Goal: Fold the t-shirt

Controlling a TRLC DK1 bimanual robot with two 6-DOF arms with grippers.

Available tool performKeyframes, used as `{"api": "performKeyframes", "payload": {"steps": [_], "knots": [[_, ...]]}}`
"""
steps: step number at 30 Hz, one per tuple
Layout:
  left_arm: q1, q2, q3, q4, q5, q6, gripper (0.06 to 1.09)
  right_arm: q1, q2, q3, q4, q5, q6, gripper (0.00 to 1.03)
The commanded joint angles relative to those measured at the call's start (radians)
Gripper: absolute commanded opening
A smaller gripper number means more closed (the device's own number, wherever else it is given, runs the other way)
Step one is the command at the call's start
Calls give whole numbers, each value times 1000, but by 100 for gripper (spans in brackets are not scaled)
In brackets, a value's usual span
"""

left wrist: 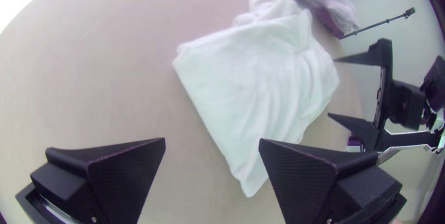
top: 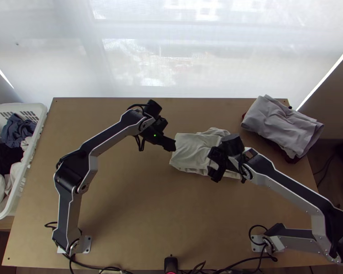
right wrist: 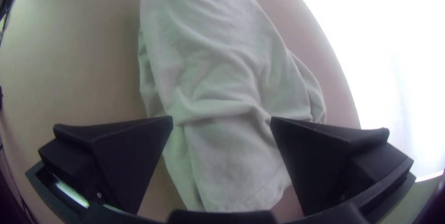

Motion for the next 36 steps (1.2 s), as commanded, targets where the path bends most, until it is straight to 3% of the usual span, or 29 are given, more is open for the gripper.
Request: {"api": "performKeyframes", "payload": {"steps": [1,8,15,23,36], "knots": [[-38,120,217,-3,-10,-34,104,68,-41,-157,99,90,-40,98],[-110,264,459,-28,-8,-51,104,-6,-24,-159,102,104,32,98],[-146,319,442,-38,-5,-49,104,-106,19,-146,109,102,35,98],[-28,317,389,-112,-5,-16,104,-201,11,-154,96,102,18,98],[-15,281,400,-113,-5,-19,104,-181,-101,-206,19,101,60,98]]}}
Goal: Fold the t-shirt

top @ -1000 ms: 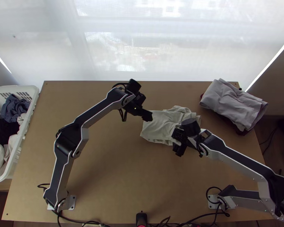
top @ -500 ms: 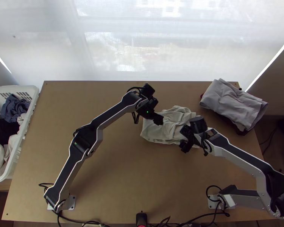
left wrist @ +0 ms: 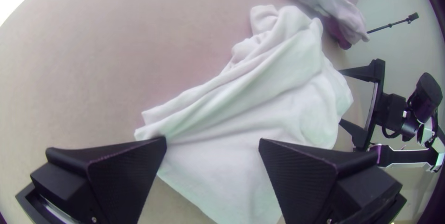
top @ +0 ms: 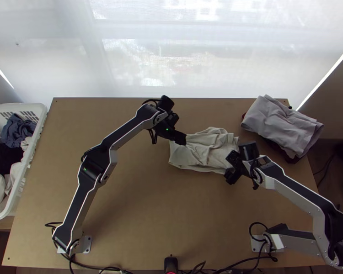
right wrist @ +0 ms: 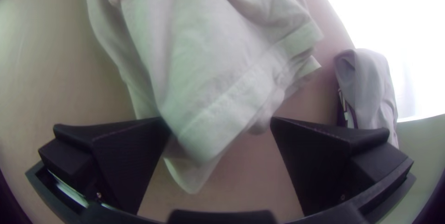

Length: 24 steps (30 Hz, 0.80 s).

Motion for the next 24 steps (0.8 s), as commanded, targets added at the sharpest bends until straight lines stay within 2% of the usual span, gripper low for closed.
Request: {"api": "performKeyframes", "payload": {"steps": [1,5,8,14,19,24], "knots": [[-7,-21,8,-1,-1,-8,104,32,-84,-13,-64,0,45,98],[-29,-39,17,-1,-1,-16,104,101,-116,65,-128,-2,81,98],[-40,-56,17,-1,-1,-20,104,106,-86,197,-180,-39,109,98],[-50,-74,16,-2,-1,-22,104,89,104,376,-154,-77,126,98],[-44,-59,7,-7,-4,-19,104,65,252,329,-67,-80,115,98],[-29,-59,-1,-21,-4,-10,104,16,252,206,-5,-82,112,98]]}}
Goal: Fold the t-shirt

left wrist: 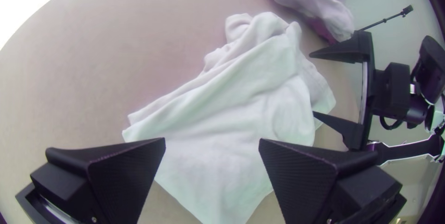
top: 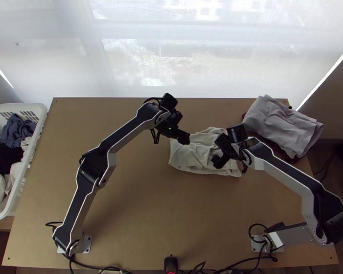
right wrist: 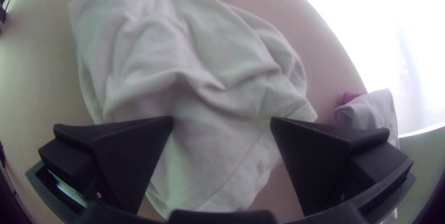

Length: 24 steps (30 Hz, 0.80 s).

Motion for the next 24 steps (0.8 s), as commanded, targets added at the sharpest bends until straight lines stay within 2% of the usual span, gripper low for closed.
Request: {"api": "performKeyframes", "payload": {"steps": [1,7,24], "knots": [[15,3,-10,-17,-1,14,104,-59,57,-104,76,-10,-4,98],[33,3,-10,-39,-1,34,104,-118,-15,-171,79,-11,-31,98],[68,11,-19,-74,-15,48,104,-203,-176,-202,-4,-13,-123,98]]}}
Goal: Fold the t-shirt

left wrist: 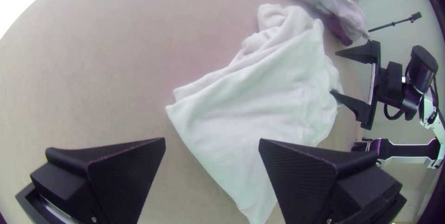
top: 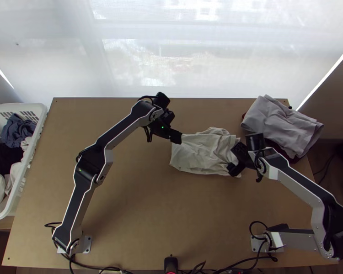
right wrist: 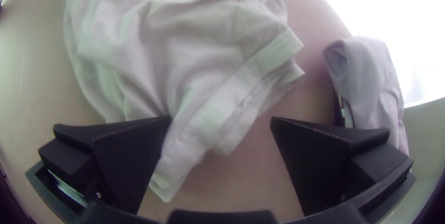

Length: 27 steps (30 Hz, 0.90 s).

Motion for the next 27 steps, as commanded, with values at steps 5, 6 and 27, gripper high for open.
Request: {"api": "performKeyframes", "payload": {"steps": [5,6,27], "knots": [[18,6,-2,-15,-34,5,104,-86,-101,-50,-46,-1,-84,98],[20,6,-2,-18,-35,7,104,-97,-112,-57,-49,-1,-92,98],[15,-63,0,-37,-41,1,104,365,-202,10,-103,-1,6,98]]}}
